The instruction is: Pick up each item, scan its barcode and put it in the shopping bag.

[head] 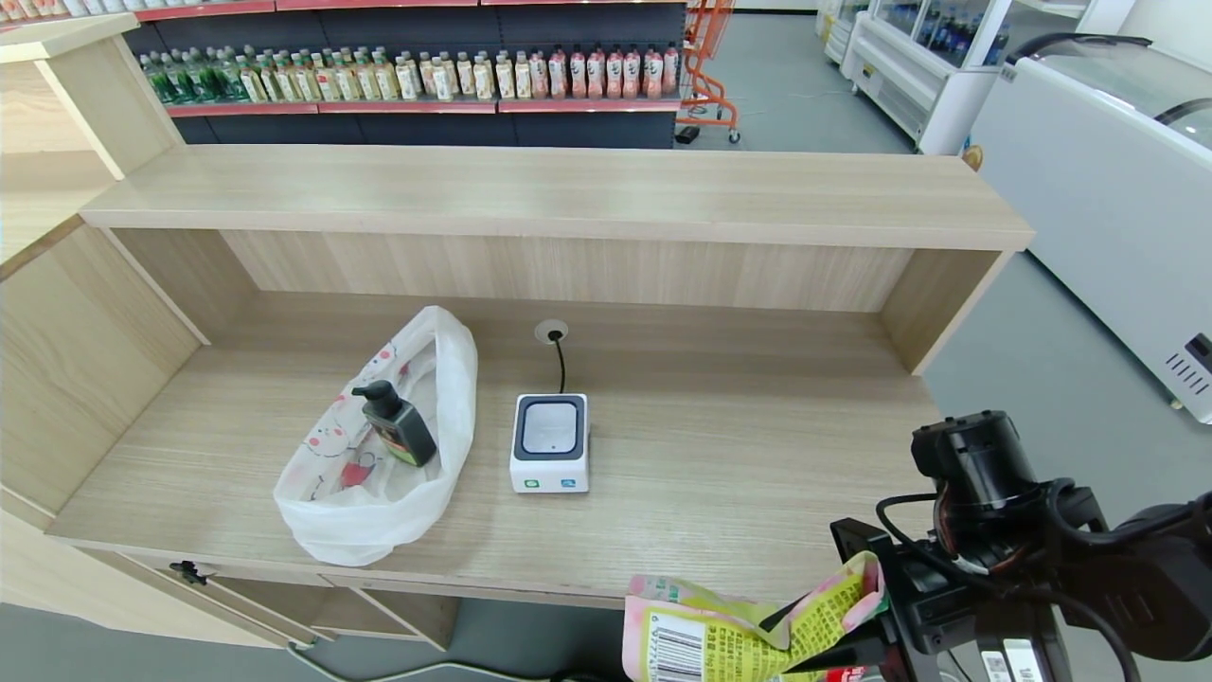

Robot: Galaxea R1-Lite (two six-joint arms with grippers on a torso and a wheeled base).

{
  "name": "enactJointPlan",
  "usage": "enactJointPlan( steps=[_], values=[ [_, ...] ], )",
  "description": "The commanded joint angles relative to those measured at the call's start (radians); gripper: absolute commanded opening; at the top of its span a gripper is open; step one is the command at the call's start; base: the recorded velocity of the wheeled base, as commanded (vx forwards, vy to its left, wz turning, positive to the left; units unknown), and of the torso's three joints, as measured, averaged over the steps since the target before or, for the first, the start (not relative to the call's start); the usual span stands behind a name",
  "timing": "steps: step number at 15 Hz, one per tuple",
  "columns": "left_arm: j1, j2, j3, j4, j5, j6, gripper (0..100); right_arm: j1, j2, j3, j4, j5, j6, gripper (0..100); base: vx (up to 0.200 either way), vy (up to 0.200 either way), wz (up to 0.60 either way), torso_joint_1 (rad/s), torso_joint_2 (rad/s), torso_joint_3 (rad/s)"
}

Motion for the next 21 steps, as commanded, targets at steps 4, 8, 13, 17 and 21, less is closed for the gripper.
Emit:
enactJointPlan(
  steps=[4, 8, 13, 17, 21],
  values=[
    [0.000, 0.000, 0.000, 0.000, 0.000, 0.000, 100, 0.002, -0.008, -0.001, 0.000, -0.005, -0.004, 0, 0.000, 0.000, 0.00, 0.000, 0.00, 0.000],
    [0.000, 0.000, 0.000, 0.000, 0.000, 0.000, 100, 0.003, -0.037, -0.007, 0.003, -0.011, 0.019, 0, 0.000, 0.000, 0.00, 0.000, 0.00, 0.000],
    [0.000, 0.000, 0.000, 0.000, 0.000, 0.000, 100, -0.135, -0.518, -0.099, 0.145, -0.220, 1.087, 0, 0.000, 0.000, 0.00, 0.000, 0.00, 0.000],
    [0.000, 0.000, 0.000, 0.000, 0.000, 0.000, 100, -0.047, -0.551, -0.155, 0.139, -0.772, 2.072, 0, 0.000, 0.000, 0.00, 0.000, 0.00, 0.000],
    [0.000, 0.000, 0.000, 0.000, -0.001, 0.000, 100, 0.085, -0.458, -0.368, 0.463, -1.003, 2.885, 0, 0.000, 0.000, 0.00, 0.000, 0.00, 0.000]
  ],
)
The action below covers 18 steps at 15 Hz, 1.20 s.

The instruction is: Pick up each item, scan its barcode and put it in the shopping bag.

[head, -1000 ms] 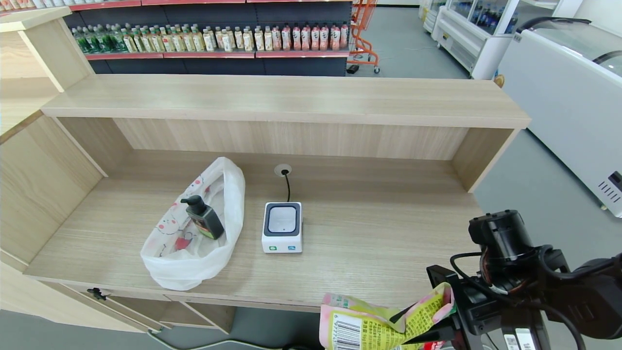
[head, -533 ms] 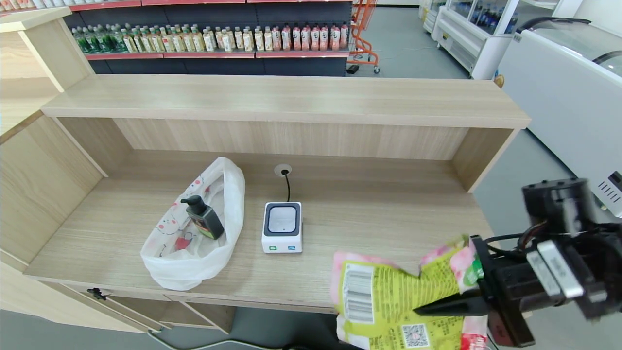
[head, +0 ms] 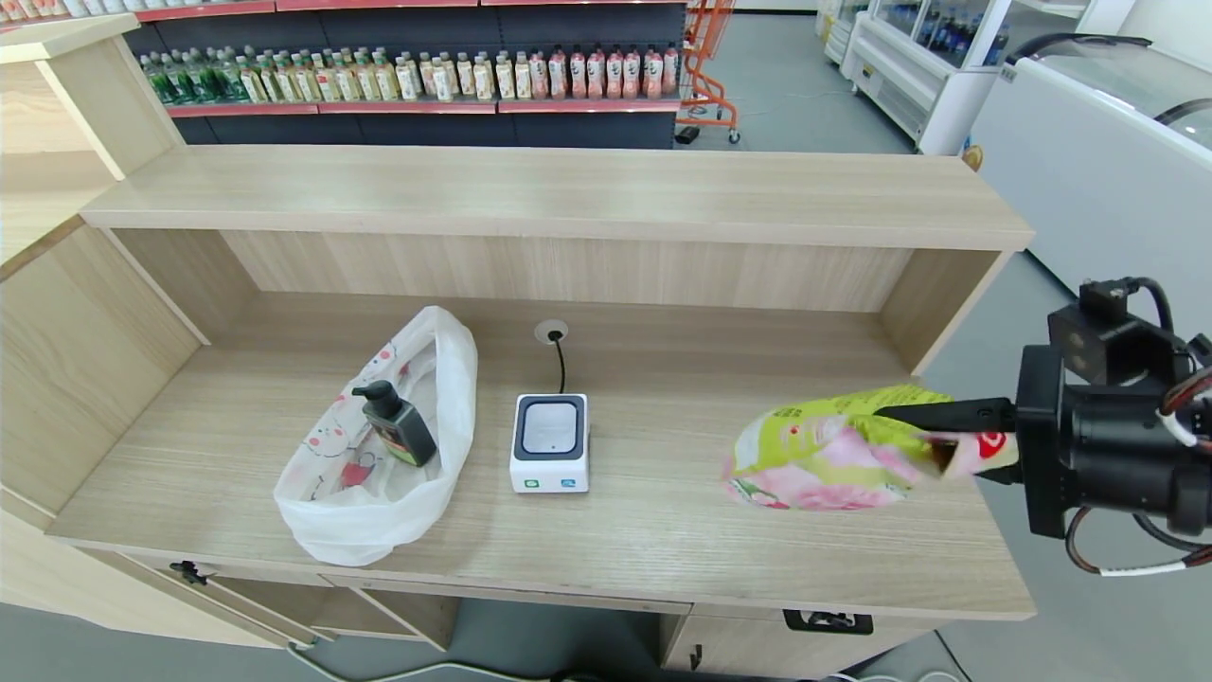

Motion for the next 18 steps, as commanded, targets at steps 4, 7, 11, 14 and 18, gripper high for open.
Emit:
enactJointPlan(
  steps=[4, 7, 11, 14, 18],
  values=[
    [0.000, 0.000, 0.000, 0.000, 0.000, -0.001, 100, 0.118, 0.053, -0.183, 0.106, -0.046, 0.319, 0, 0.000, 0.000, 0.00, 0.000, 0.00, 0.000],
    [0.000, 0.000, 0.000, 0.000, -0.001, -0.001, 100, 0.114, 0.090, -0.197, 0.106, -0.002, 0.349, 0, 0.000, 0.000, 0.00, 0.000, 0.00, 0.000],
    [0.000, 0.000, 0.000, 0.000, 0.000, -0.001, 100, 0.114, 0.139, -0.174, 0.106, -0.005, 0.368, 0, 0.000, 0.000, 0.00, 0.000, 0.00, 0.000],
    [0.000, 0.000, 0.000, 0.000, 0.000, 0.001, 100, 0.114, 0.147, -0.154, 0.088, -0.006, 0.368, 0, 0.000, 0.000, 0.00, 0.000, 0.00, 0.000],
    [0.000, 0.000, 0.000, 0.000, -0.001, 0.002, 100, 0.114, 0.148, -0.122, 0.031, -0.008, 0.365, 0, 0.000, 0.000, 0.00, 0.000, 0.00, 0.000]
  ],
)
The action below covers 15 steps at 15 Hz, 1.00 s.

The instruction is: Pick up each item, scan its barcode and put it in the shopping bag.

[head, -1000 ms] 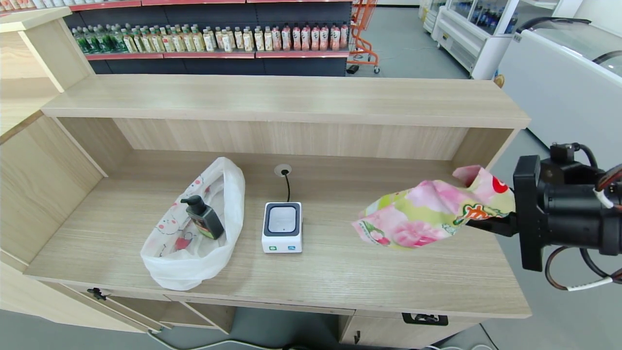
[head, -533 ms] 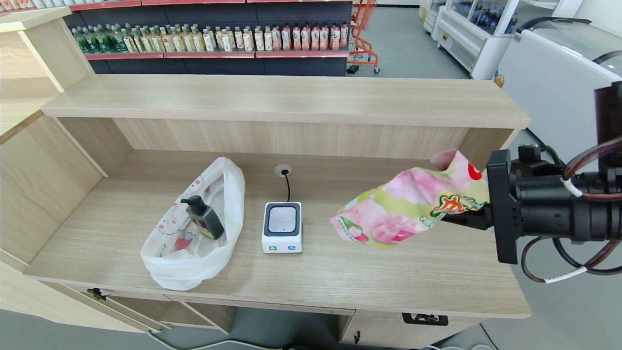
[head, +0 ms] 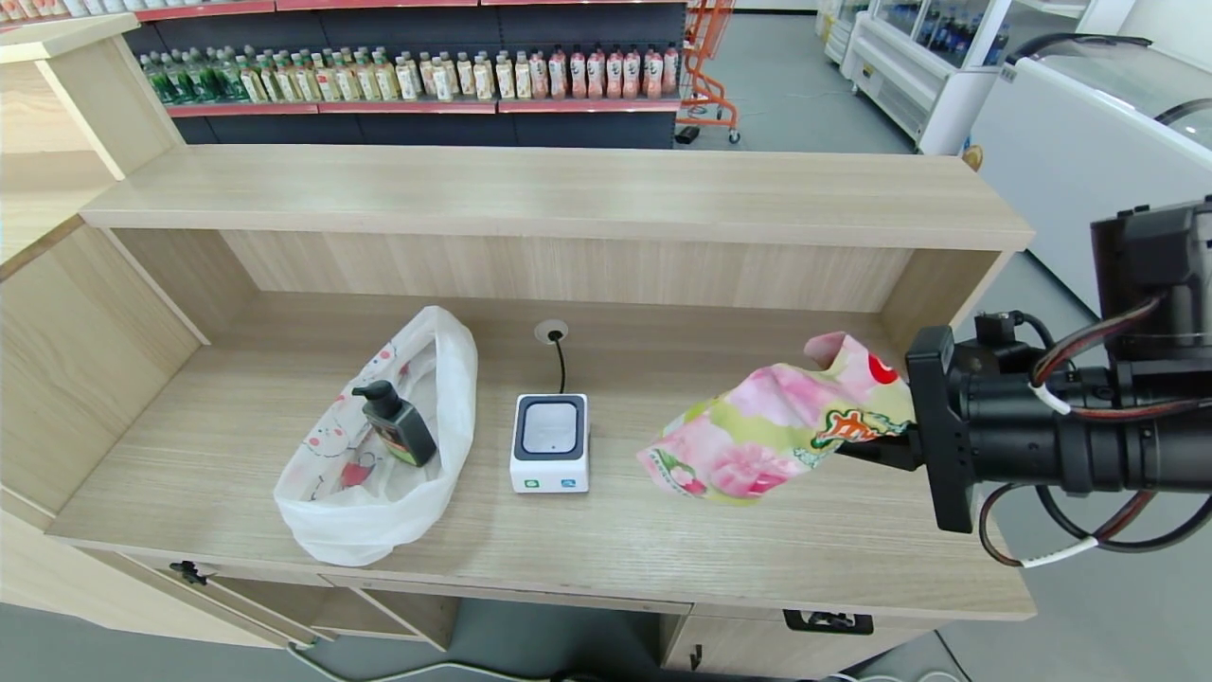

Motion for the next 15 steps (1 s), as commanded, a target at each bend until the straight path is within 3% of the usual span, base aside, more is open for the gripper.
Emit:
enactJointPlan(
  steps=[1, 4, 15],
  values=[
    [0.000, 0.000, 0.000, 0.000, 0.000, 0.000, 100, 0.001, 0.006, 0.004, -0.007, 0.000, 0.000, 0, 0.000, 0.200, 0.00, 0.002, 0.00, 0.002],
    [0.000, 0.000, 0.000, 0.000, 0.000, 0.000, 100, 0.001, 0.047, -0.004, -0.068, -0.003, 0.003, 0, 0.000, 0.200, 0.00, -0.007, 0.00, 0.004],
    [0.000, 0.000, 0.000, 0.000, 0.000, -0.001, 100, -0.042, 0.211, -0.035, -0.151, -0.020, 0.129, 0, 0.000, 0.000, 0.00, 0.000, 0.00, 0.000]
  ],
)
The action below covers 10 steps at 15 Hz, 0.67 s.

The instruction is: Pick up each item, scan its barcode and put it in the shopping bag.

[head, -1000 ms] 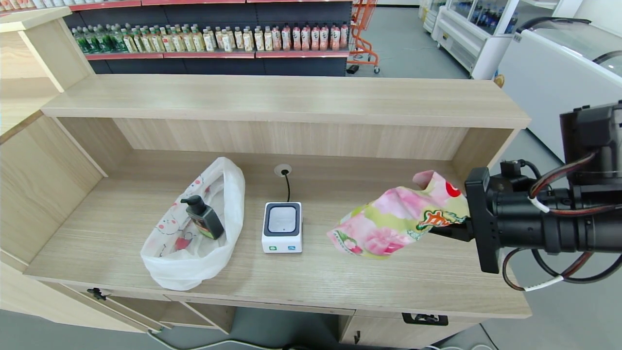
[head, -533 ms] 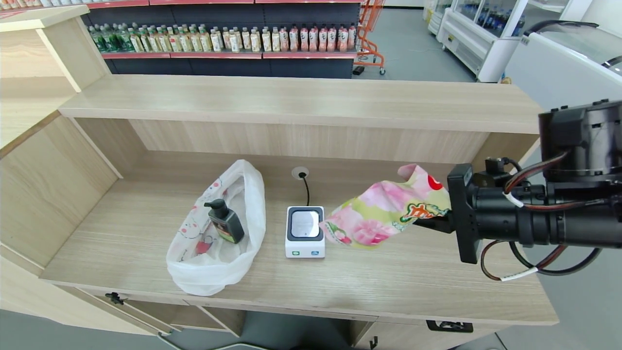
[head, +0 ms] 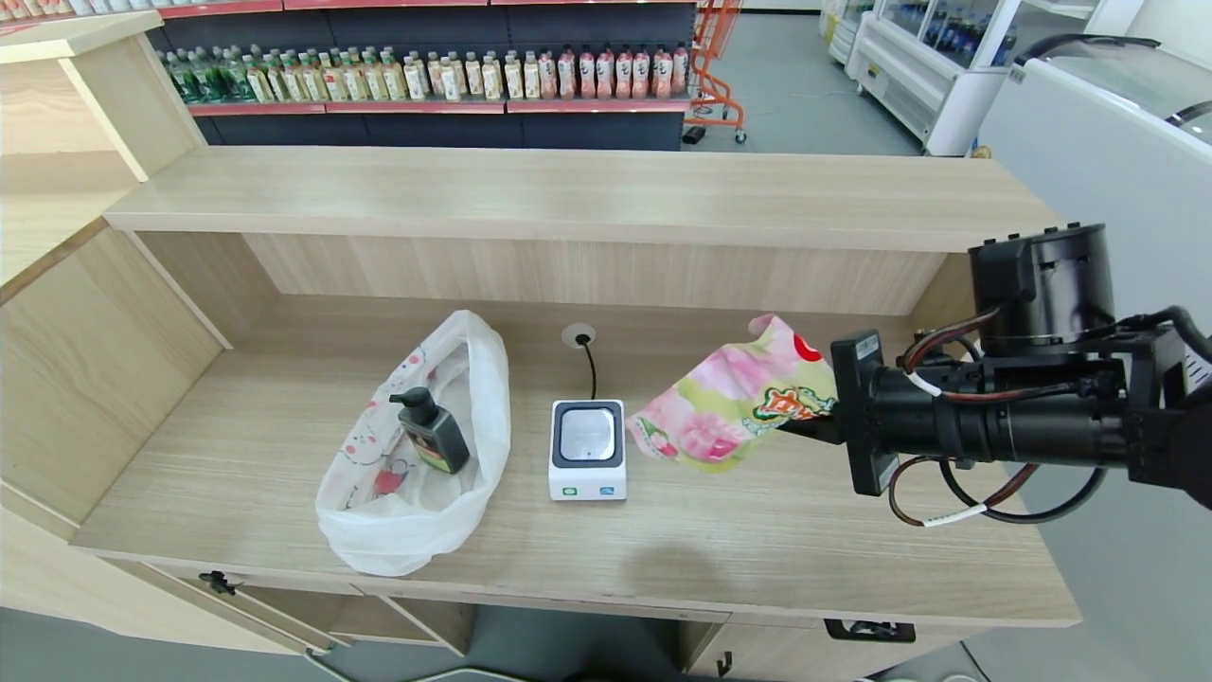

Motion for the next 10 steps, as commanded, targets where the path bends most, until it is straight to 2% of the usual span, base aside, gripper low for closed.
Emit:
enactJointPlan(
  steps=[1, 10],
  values=[
    [0.000, 0.000, 0.000, 0.000, 0.000, 0.000, 100, 0.002, 0.043, -0.010, 0.001, 0.001, 0.007, 0, 0.000, 0.000, 0.00, 0.000, 0.00, 0.000],
    [0.000, 0.000, 0.000, 0.000, 0.000, 0.001, 100, 0.040, 0.191, -0.020, -0.160, 0.013, 0.036, 0, 0.000, 0.000, 0.00, 0.000, 0.00, 0.000]
  ],
)
